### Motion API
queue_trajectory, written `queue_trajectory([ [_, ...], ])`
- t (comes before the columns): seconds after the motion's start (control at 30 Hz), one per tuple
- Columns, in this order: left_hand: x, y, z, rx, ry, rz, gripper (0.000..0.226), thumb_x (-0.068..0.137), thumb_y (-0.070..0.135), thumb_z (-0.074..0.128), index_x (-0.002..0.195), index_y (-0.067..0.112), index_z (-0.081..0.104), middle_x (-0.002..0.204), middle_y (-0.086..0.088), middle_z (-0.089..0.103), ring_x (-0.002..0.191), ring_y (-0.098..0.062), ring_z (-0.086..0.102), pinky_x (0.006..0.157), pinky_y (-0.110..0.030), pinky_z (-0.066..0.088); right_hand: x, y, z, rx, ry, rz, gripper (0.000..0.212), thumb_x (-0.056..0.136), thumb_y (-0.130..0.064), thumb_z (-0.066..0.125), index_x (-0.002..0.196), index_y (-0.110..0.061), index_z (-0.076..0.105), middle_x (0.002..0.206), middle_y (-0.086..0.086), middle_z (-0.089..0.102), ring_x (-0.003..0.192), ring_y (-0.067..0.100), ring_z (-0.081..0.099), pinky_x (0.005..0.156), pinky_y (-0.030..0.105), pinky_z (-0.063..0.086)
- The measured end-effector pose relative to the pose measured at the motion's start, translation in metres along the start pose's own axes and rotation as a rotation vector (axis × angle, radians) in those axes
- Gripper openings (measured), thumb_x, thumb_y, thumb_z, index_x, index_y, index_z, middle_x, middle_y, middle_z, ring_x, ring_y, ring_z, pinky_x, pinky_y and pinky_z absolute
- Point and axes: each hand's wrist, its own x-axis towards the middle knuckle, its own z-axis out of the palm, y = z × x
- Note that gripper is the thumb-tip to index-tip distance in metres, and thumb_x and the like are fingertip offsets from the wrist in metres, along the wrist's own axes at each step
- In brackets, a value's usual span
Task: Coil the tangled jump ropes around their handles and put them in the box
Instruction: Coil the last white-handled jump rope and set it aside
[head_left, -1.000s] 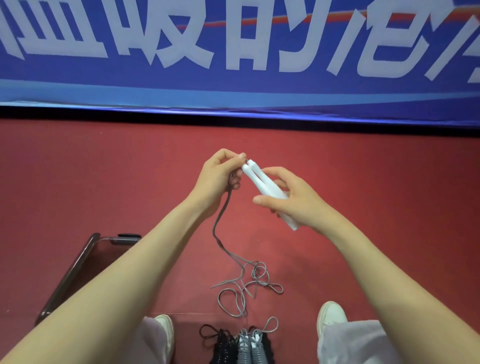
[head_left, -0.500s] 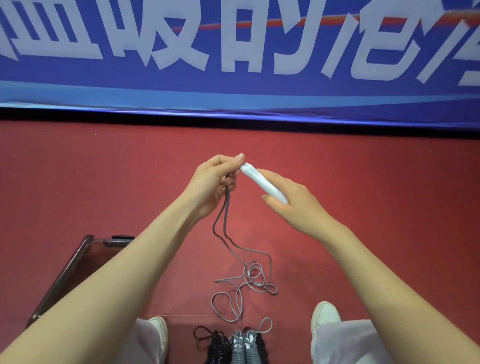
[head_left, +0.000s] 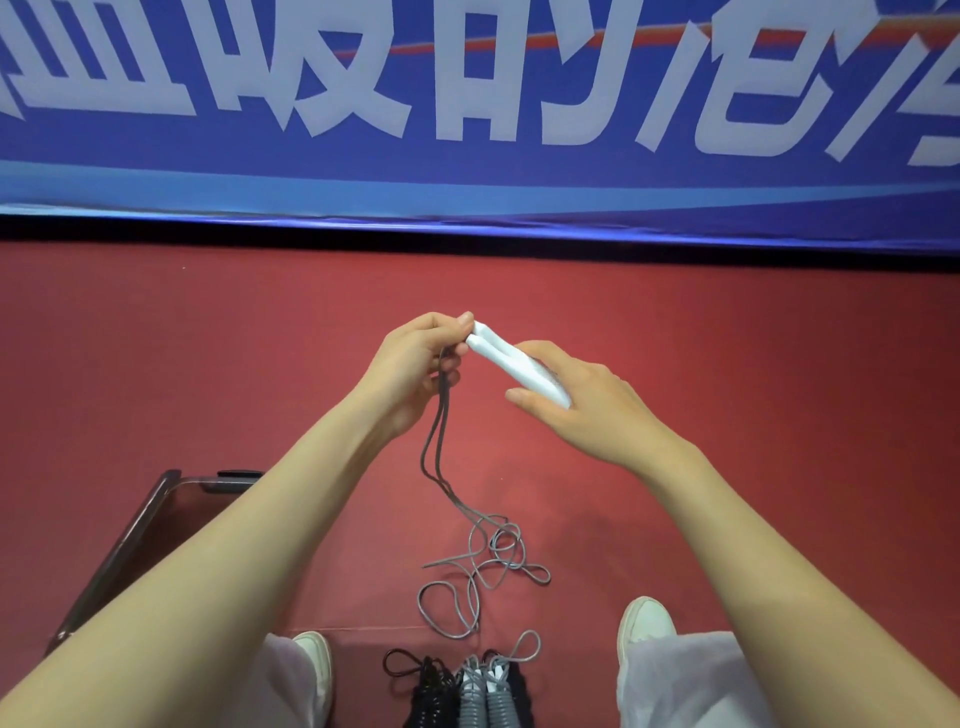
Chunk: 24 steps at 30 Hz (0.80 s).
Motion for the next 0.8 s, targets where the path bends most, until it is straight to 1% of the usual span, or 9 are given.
queue_trajectory([
  [0.1,0.000,0.000,-0.002,-0.012,-0.003,0.000,0.019,0.093,0.024,0.062,0.076,0.016,0.061,0.061,0.007,0.050,0.055,-0.008,0.036,0.057,-0.021,0.034,0.001,0.003,0.002,0.076,0.002,-0.047,0.055,0.088,-0.063,0.049,0.135,-0.066,0.022,0.125,-0.008,0.060,0.110,0.019,0.056,0.091,0.042,0.046],
  [0.2,-0.001,0.001,-0.002,-0.001,-0.035,0.019,0.016,0.093,0.026,0.062,0.084,0.014,0.065,0.063,0.007,0.050,0.055,-0.008,0.037,0.058,-0.021,0.035,0.003,0.007,0.002,0.085,0.047,-0.066,0.057,0.088,-0.060,0.052,0.130,-0.075,0.017,0.120,-0.004,0.063,0.107,0.020,0.057,0.091,0.042,0.046],
  [0.3,-0.002,0.002,-0.002,0.073,-0.058,0.076,0.019,0.095,0.033,0.058,0.087,0.018,0.066,0.066,0.006,0.053,0.055,-0.008,0.041,0.060,-0.020,0.040,0.005,0.008,0.003,0.000,0.118,-0.041,0.058,0.089,-0.058,0.050,0.131,-0.074,0.015,0.106,-0.004,0.063,0.098,0.023,0.058,0.084,0.041,0.047],
  [0.37,-0.002,0.003,0.000,0.138,-0.077,0.079,0.025,0.097,0.037,0.053,0.092,0.017,0.067,0.067,0.005,0.055,0.054,-0.008,0.045,0.058,-0.020,0.045,0.008,0.008,0.003,0.055,0.241,0.019,0.059,0.090,-0.051,0.055,0.137,-0.065,0.023,0.112,-0.003,0.064,0.102,0.022,0.059,0.087,0.039,0.047],
  [0.43,-0.005,0.001,0.006,0.185,-0.117,0.041,0.029,0.099,0.037,0.050,0.092,0.014,0.066,0.066,0.004,0.056,0.051,-0.007,0.046,0.055,-0.020,0.046,0.015,0.008,0.001,0.336,0.438,0.082,0.058,0.090,-0.042,0.062,0.142,-0.046,0.037,0.121,-0.008,0.063,0.103,0.013,0.060,0.088,0.030,0.048],
  [0.53,-0.014,-0.007,0.020,0.103,-0.219,-0.051,0.029,0.099,0.032,0.049,0.089,0.009,0.065,0.066,0.001,0.056,0.051,-0.007,0.049,0.056,-0.020,0.049,0.028,0.009,-0.005,1.015,0.641,0.189,0.029,0.094,-0.033,0.060,0.116,-0.015,0.055,0.076,-0.004,0.053,0.049,0.005,0.046,0.046,0.019,0.038],
  [0.6,-0.021,-0.015,0.031,0.120,-0.297,-0.084,0.026,0.098,0.030,0.051,0.091,0.010,0.065,0.069,0.001,0.058,0.054,-0.008,0.052,0.062,-0.022,0.051,0.031,0.005,-0.009,1.387,0.673,0.257,0.021,0.097,-0.033,0.054,0.099,-0.012,0.052,0.062,-0.004,0.039,0.038,0.005,0.029,0.036,0.018,0.022],
  [0.67,-0.025,-0.022,0.039,0.133,-0.337,-0.097,0.024,0.098,0.029,0.052,0.094,0.010,0.066,0.070,0.003,0.059,0.056,-0.007,0.052,0.064,-0.022,0.052,0.033,0.001,-0.010,1.615,0.664,0.285,0.028,0.096,-0.040,0.053,0.099,-0.012,0.052,0.062,-0.004,0.039,0.036,0.005,0.027,0.035,0.019,0.020],
  [0.8,-0.025,-0.032,0.046,0.181,-0.285,-0.068,0.022,0.097,0.026,0.054,0.097,0.006,0.064,0.068,0.004,0.059,0.053,-0.006,0.051,0.064,-0.022,0.053,0.034,-0.005,-0.008,1.725,0.610,0.352,0.039,0.088,-0.054,0.052,0.100,-0.017,0.059,0.075,-0.004,0.054,0.042,0.004,0.036,0.040,0.017,0.028],
])
